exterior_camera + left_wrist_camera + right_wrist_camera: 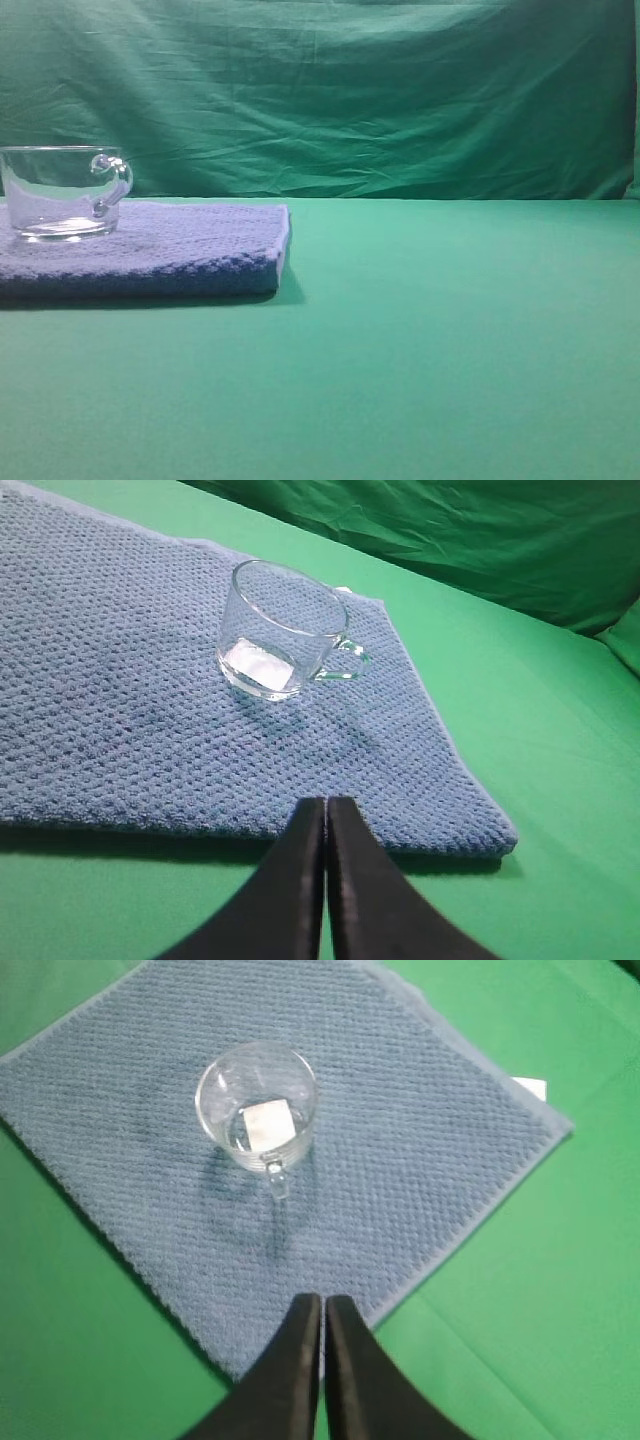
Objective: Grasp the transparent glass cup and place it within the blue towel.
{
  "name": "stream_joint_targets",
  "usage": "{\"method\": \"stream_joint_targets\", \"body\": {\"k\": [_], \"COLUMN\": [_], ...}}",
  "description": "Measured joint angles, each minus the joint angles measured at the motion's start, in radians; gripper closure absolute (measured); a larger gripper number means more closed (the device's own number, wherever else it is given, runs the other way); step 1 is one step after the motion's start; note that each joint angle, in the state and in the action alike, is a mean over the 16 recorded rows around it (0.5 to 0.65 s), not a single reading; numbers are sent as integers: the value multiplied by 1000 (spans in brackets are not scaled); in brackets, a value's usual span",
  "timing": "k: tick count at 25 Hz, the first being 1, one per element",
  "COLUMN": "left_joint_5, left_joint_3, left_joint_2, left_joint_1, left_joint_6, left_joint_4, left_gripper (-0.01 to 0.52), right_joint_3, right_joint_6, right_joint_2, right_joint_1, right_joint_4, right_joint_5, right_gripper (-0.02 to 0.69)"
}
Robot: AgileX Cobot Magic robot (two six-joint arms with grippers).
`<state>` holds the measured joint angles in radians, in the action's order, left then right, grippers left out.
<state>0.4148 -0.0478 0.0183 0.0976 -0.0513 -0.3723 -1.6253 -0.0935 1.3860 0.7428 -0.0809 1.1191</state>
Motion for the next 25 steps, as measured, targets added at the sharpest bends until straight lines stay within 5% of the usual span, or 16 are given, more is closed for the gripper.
{"method": "stream_joint_targets", "body": {"k": [13, 25], "left_joint_5": [0, 0], "left_joint_3": [0, 0], "left_joint_2": [0, 0], "left_joint_1": [0, 0], "left_joint_6": [0, 0], "left_joint_4": [0, 0], "left_gripper": [514, 514], "right_joint_3": [604, 783], "right_joint_6": [6, 6], "right_joint_2": [-646, -949], "right_joint_1": [0, -4], "right_joint_4": [-52, -83], "right_joint_5": [-240, -286], "right_gripper": [665, 665]}}
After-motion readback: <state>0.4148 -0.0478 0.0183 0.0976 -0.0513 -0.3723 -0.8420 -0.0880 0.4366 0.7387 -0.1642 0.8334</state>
